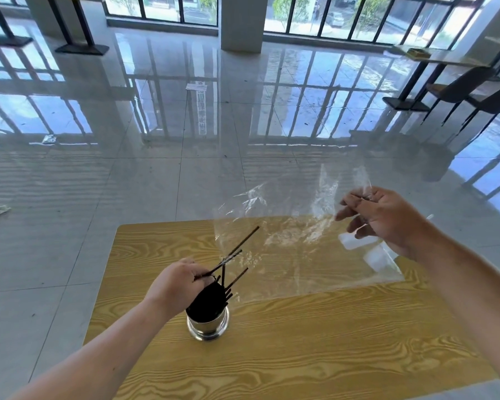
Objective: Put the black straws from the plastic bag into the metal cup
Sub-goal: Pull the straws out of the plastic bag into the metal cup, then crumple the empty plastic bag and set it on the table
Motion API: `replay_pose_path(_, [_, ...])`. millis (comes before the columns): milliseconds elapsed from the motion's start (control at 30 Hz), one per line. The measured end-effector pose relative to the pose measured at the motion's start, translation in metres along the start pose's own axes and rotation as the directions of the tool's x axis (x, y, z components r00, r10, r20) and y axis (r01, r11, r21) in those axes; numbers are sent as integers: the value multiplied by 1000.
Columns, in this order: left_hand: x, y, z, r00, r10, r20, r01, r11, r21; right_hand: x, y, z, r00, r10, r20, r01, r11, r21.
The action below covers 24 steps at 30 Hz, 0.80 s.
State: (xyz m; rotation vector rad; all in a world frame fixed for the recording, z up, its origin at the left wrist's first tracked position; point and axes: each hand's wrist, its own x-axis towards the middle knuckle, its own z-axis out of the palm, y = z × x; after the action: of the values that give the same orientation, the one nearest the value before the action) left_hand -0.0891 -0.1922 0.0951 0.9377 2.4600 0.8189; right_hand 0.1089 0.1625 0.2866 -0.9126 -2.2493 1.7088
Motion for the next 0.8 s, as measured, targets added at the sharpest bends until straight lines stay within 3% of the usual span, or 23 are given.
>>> replay_pose_path(267, [-5, 6, 4, 994, -104, 14, 105, 993, -50, -4, 52, -27, 994, 82, -68, -67, 977, 201])
replay_pose_path(467, [-14, 12, 15, 979, -202, 12, 202, 977, -72, 2, 88, -38, 993, 105, -57, -87, 965, 248])
replay_pose_path(600, [-15, 17, 19, 981, -192, 16, 193, 979, -65, 8, 101, -44, 994, 106, -35, -92, 957, 275])
replay_pose_path(800, [-15, 28, 14, 978, -161, -131, 156, 987, -45, 17, 122, -50, 990, 140, -34, -123, 943, 309])
